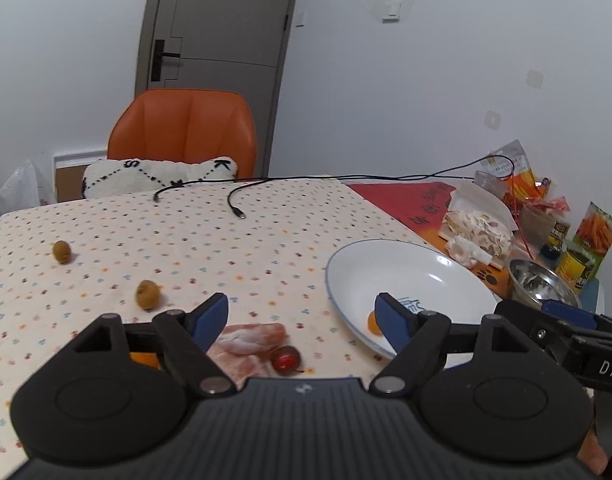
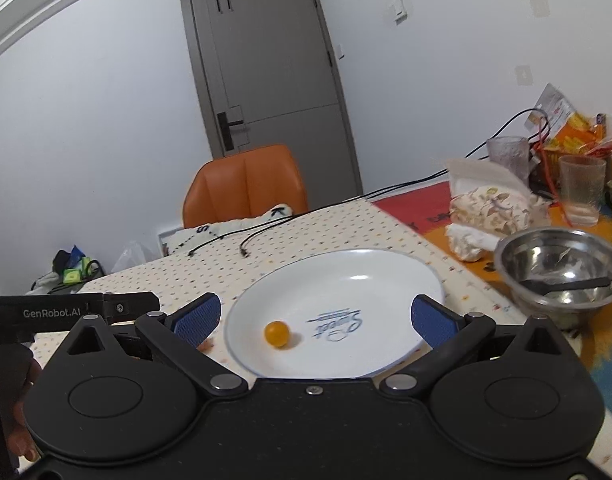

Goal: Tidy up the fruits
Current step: 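Move both open grippers back toward the remaining fruit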

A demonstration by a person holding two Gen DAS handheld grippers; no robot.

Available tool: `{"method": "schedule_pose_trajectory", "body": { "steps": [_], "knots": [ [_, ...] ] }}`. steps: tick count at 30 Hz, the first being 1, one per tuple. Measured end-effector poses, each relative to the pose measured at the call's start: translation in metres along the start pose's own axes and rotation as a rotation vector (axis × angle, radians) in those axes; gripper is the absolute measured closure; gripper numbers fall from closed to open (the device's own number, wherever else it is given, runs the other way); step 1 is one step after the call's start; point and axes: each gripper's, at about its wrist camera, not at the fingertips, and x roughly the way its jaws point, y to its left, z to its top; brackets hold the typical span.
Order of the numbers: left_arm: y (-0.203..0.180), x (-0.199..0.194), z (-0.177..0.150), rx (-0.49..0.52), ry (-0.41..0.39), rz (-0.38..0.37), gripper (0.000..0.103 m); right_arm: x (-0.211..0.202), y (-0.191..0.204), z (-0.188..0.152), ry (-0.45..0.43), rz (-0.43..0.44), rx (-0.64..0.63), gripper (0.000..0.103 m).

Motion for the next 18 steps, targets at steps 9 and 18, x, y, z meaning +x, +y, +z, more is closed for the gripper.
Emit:
{"method": "schedule_pose_trajectory", "body": {
  "steps": [9, 18],
  "knots": [
    [0.027, -0.016, -0.003, -0.037, 0.009, 0.025, 0.023, 0.000, 0.023, -0.003, -0.005, 0.016, -0.019, 0.000],
    [0.044, -0.023, -0.009, -0.010, 0.063, 0.057, 0.014, 0.003, 0.039, -0.004, 0.043, 0.072, -0.030, 0.000]
  ]
}}
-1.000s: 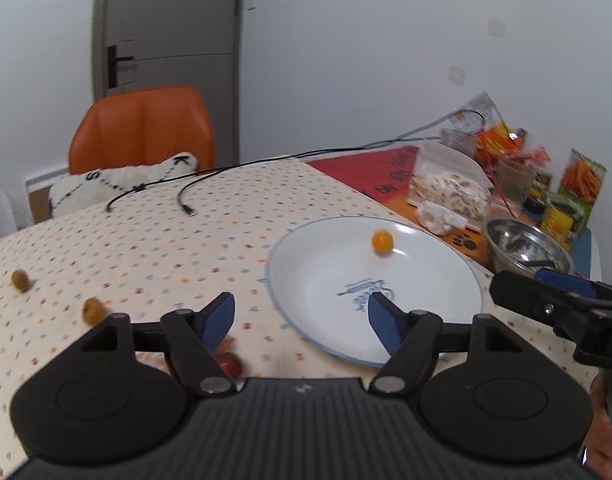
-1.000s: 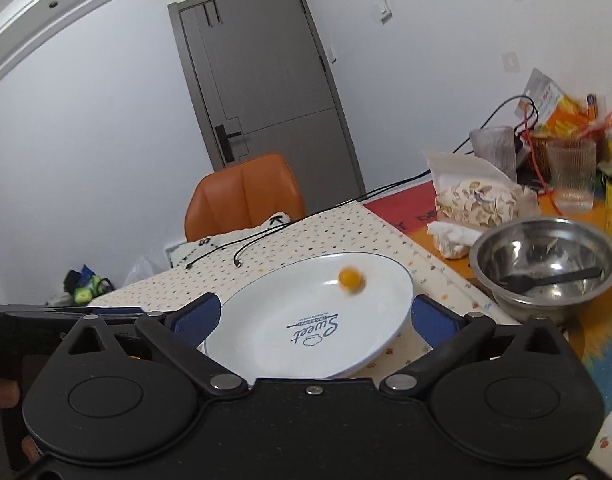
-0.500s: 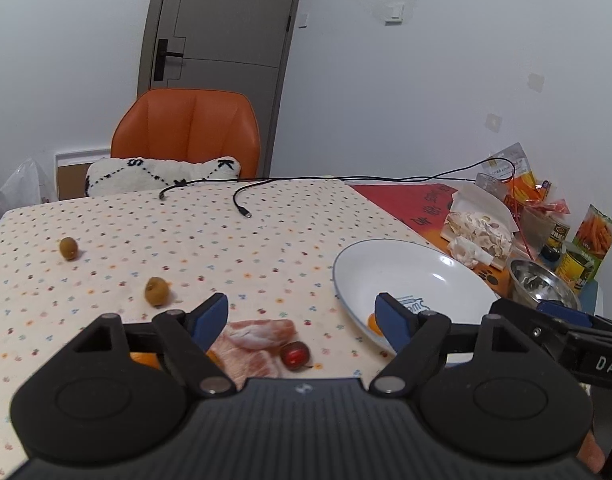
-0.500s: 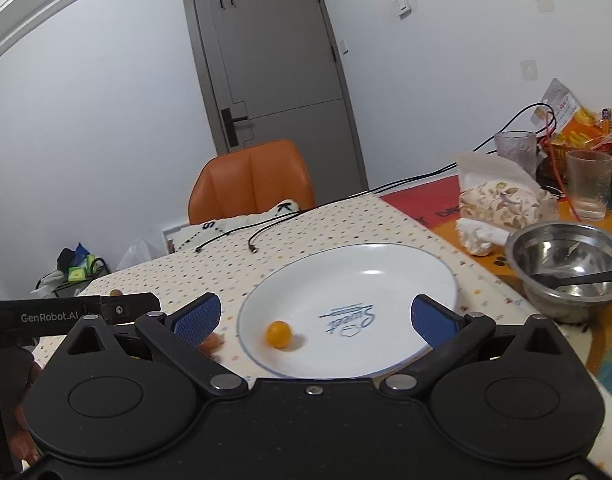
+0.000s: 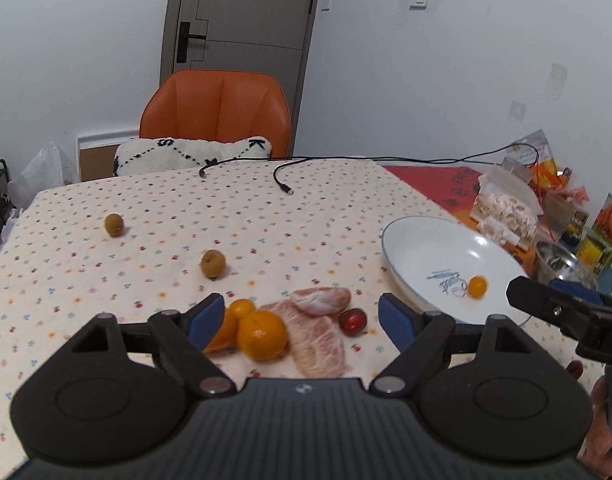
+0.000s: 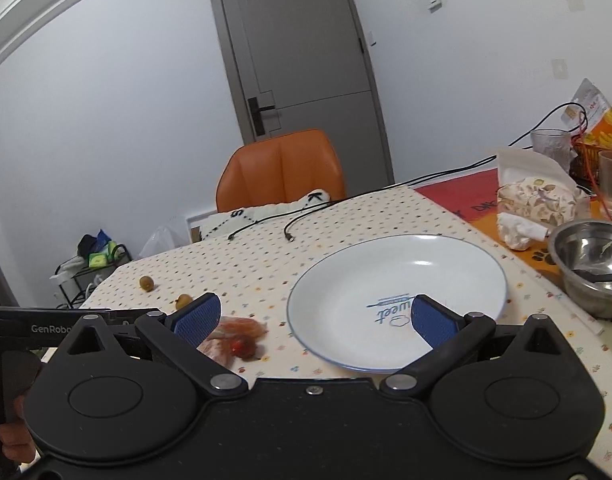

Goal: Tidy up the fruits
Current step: 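Move both open grippers back toward the remaining fruit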

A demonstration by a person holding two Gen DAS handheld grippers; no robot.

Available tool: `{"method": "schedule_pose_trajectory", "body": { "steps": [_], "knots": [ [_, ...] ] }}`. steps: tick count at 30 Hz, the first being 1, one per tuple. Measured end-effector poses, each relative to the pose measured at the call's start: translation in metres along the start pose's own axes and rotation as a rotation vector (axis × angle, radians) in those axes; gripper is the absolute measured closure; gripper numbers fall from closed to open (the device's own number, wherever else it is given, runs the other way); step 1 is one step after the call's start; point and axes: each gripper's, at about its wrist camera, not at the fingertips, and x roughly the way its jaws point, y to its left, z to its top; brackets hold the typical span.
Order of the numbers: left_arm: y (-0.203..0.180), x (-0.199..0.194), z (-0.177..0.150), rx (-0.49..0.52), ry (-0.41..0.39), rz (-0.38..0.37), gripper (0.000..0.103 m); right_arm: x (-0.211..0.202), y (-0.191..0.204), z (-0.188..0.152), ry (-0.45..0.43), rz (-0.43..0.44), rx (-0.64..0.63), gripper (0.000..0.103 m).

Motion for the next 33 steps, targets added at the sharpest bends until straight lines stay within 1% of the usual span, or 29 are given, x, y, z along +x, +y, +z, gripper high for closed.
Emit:
{"method": "schedule_pose_trajectory", "body": {
  "steps": [3, 7, 12, 16, 19, 24, 25, 27, 31, 33],
  "knots": [
    [0.005, -0.005, -0.002, -0.005, -0.018, 0.000, 0.008, 0.002, 0.004, -0.001, 0.012, 0.009, -0.005, 0.000],
    [0.013, -0.006, -0.003, -0.015, -0.013, 0.005, 0.008, 0.006, 0.008, -0.002, 0.035, 0.027, 0.000, 0.000],
    [0.024, -0.008, -0.007, -0.013, -0.004, 0.014, 0.007, 0.011, 0.015, -0.005, 0.061, 0.085, 0.011, 0.000],
    [0.036, -0.009, -0.011, -0.034, 0.007, 0.011, 0.007, 0.019, 0.025, -0.009, 0.092, 0.105, -0.015, 0.001],
    [0.045, -0.010, -0.014, -0.045, -0.001, 0.020, 0.008, 0.025, 0.031, -0.011, 0.108, 0.126, -0.025, 0.008],
    [0.057, -0.008, -0.017, -0.061, -0.018, 0.032, 0.010, 0.037, 0.038, -0.015, 0.142, 0.142, -0.021, 0.027],
    [0.059, -0.008, -0.017, -0.066, -0.021, 0.033, 0.010, 0.040, 0.039, -0.015, 0.146, 0.142, -0.021, 0.029],
    [0.063, -0.008, -0.018, -0.075, -0.029, 0.033, 0.011, 0.043, 0.040, -0.017, 0.152, 0.140, -0.026, 0.036],
    [0.069, -0.004, -0.019, -0.085, -0.029, 0.022, 0.016, 0.051, 0.042, -0.019, 0.174, 0.140, -0.024, 0.043],
    [0.071, -0.002, -0.020, -0.091, -0.027, 0.015, 0.021, 0.055, 0.044, -0.020, 0.181, 0.137, -0.028, 0.046]
  ]
}}
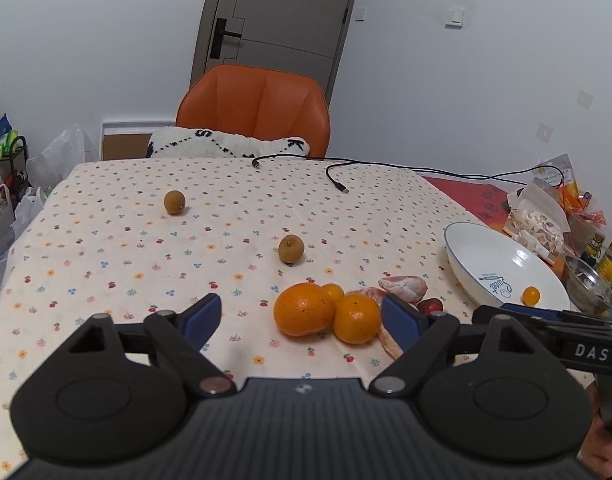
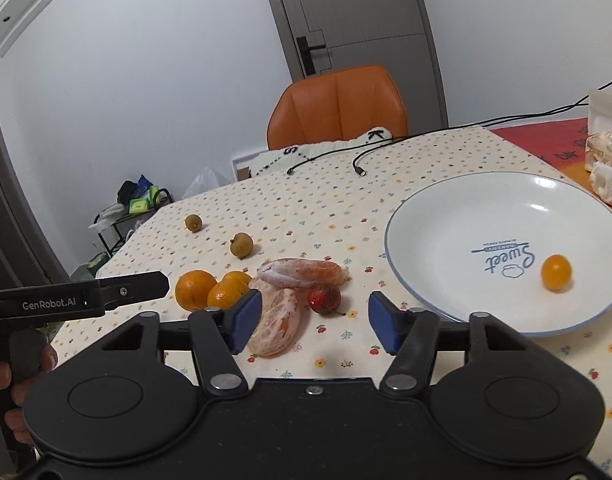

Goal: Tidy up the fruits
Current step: 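Move both open grippers back toward the remaining fruit, then grasp the large orange with the left gripper while the right gripper grasps another red plum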

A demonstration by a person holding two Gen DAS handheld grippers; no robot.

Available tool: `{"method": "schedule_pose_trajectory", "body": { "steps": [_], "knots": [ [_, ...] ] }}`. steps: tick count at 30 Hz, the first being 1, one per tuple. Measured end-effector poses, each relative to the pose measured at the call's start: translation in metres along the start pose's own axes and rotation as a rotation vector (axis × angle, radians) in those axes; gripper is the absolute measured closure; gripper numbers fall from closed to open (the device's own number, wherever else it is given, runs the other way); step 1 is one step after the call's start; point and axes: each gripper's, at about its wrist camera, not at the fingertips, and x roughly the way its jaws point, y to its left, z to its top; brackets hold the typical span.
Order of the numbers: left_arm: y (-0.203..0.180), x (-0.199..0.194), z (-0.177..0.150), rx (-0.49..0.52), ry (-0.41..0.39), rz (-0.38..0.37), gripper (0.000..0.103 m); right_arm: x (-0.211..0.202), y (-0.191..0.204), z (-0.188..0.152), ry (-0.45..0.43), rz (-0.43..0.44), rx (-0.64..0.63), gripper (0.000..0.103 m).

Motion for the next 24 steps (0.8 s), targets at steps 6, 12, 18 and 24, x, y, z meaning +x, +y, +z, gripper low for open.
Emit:
{"method": "schedule_pose_trajectory", "body": {
  "steps": [6, 12, 18, 24],
  "knots": [
    [0.005, 0.010, -0.001, -0.021, 0.011, -0.016, 0.031, 0.013, 0.003, 0.001, 0.016, -0.010, -0.010, 0.055],
    [0.008, 0.023, -0.001, -0.030, 0.023, -0.029, 0.033, 0.025, 0.005, 0.001, 0.029, -0.030, -0.016, 0.061],
    [0.008, 0.034, 0.000, -0.035, 0.043, -0.053, 0.042, 0.036, 0.003, 0.002, 0.039, -0.055, -0.005, 0.065],
    [0.011, 0.043, -0.002, -0.047, 0.048, -0.068, 0.044, 0.050, 0.006, 0.002, 0.048, -0.081, -0.028, 0.069]
  ]
}}
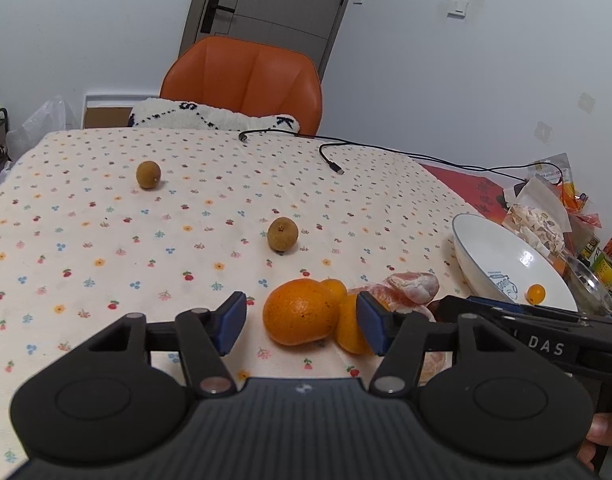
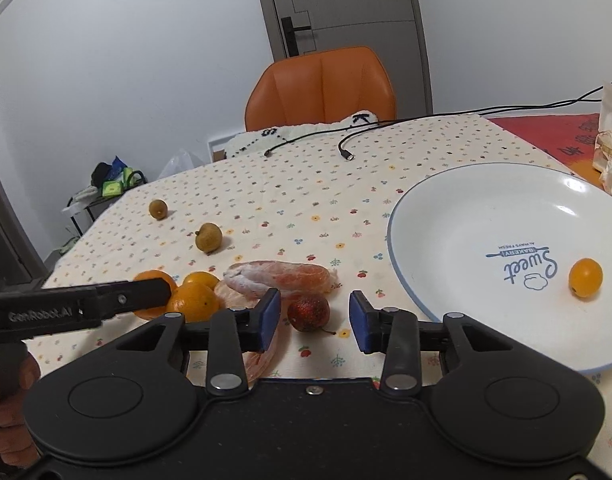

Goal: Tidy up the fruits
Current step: 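Grasp the large orange with the left gripper while the right gripper grasps another red plum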

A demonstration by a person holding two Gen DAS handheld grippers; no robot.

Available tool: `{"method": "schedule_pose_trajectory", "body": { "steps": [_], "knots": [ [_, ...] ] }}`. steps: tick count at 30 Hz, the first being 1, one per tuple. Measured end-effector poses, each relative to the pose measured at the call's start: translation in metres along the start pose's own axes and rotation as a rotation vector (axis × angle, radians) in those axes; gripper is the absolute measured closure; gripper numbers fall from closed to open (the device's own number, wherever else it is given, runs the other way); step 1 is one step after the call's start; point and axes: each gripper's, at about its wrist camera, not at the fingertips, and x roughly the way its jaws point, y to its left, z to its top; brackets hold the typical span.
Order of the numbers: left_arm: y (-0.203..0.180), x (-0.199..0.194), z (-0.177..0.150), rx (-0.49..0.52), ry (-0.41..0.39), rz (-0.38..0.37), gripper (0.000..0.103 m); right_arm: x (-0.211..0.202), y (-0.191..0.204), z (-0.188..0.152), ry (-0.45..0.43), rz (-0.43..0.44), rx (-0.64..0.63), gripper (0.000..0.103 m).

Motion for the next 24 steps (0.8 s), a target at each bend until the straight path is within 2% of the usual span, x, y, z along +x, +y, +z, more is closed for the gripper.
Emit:
{"method": "schedule_pose_trajectory", "body": {
  "steps": [4, 5, 7, 9, 12, 24],
  "knots": [
    [0.000, 0.002, 0.001, 0.000, -0.006, -0.004, 0.045, 0.007, 0.002, -0.004, 0.024, -0.003, -0.008, 0.075],
    [0.001, 0.002, 0.001, -0.001, -0.007, -0.012, 0.050, 0.007, 0.001, -0.005, 0.028, 0.005, -0.004, 0.079],
    [0.000, 0.001, 0.001, -0.006, -0.006, -0.023, 0.054, 0.006, 0.000, -0.004, 0.026, 0.010, 0.001, 0.080],
    [-0.001, 0.001, 0.001, 0.004, -0.004, 0.003, 0.065, 0.003, -0.001, -0.004, 0.015, 0.017, 0.006, 0.081],
    [0.001, -0.002, 0.002, -0.015, 0.003, -0.002, 0.065, -0.003, -0.002, -0.003, -0.003, 0.035, 0.010, 0.081],
    [-0.018, -0.028, 0.013, 0.019, -0.065, -0.006, 0.065, -0.034, -0.006, 0.005, -0.075, 0.061, 0.029, 0.081]
  ]
}}
